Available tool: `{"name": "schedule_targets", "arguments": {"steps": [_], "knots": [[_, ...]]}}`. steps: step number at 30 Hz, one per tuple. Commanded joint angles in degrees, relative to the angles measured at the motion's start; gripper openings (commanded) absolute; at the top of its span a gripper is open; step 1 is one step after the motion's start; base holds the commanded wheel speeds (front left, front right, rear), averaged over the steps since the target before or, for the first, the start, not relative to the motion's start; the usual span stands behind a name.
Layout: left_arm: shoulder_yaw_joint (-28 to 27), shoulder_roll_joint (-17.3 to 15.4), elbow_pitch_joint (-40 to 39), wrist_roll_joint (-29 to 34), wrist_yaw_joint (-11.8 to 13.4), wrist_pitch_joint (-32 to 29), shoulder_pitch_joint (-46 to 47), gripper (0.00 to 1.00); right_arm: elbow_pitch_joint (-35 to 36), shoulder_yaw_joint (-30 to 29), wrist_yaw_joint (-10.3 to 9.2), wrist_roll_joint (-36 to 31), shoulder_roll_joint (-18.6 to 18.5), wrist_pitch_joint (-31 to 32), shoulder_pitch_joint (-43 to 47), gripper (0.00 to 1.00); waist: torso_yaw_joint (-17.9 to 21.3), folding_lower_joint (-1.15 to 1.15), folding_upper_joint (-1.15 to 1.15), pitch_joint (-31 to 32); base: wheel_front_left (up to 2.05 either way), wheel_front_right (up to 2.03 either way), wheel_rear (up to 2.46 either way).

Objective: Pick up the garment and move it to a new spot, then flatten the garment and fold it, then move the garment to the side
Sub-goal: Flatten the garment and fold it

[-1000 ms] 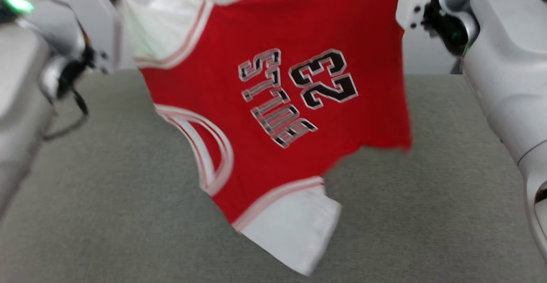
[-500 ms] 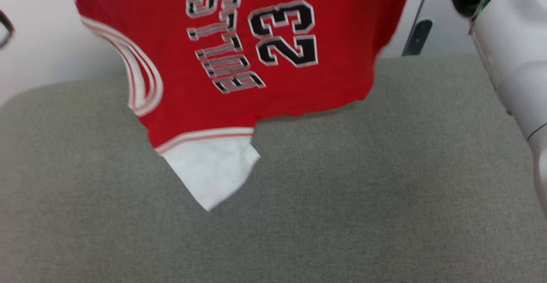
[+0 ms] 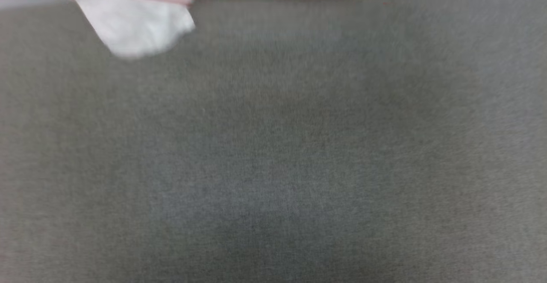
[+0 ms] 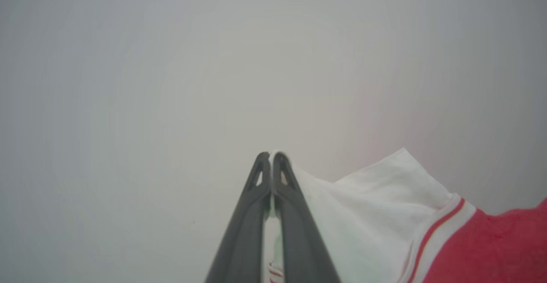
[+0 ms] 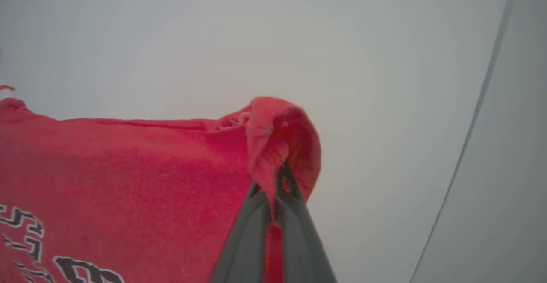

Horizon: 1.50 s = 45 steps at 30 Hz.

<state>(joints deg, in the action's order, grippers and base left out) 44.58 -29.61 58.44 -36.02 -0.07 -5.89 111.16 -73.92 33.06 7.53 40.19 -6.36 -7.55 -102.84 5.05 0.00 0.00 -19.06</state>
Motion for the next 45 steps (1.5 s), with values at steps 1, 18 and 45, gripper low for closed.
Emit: {"name": "schedule_targets", "arguments": {"steps": [1, 18, 45], "knots": [[0.37, 0.79, 0.51, 1.00, 0.24, 1.56, 2.22, 0.00, -0.03, -0.49, -0.10, -0.81, -0.42, -1.55, -1.40, 0.00, -0.54, 0.00, 0.00, -10.30, 0.00, 0.00, 0.00], [-0.20, 11.92, 11.90, -1.07, -1.41, 7.26, 8.80, 0.00, -0.01, -6.67, -0.10, -10.46, 0.06, -3.28, -3.73, 0.00, -4.62, 0.00, 0.00, -21.25, 0.00, 0.00, 0.00], [1.23, 12.33, 14.24, -8.28, -6.56, 8.50, -43.89, 0.00, 11.56, 2.63, -0.10, 3.00, -0.80, 18.44, 42.80, 0.00, -3.71, 0.00, 0.00, 15.24, 0.00, 0.00, 0.00]]}}
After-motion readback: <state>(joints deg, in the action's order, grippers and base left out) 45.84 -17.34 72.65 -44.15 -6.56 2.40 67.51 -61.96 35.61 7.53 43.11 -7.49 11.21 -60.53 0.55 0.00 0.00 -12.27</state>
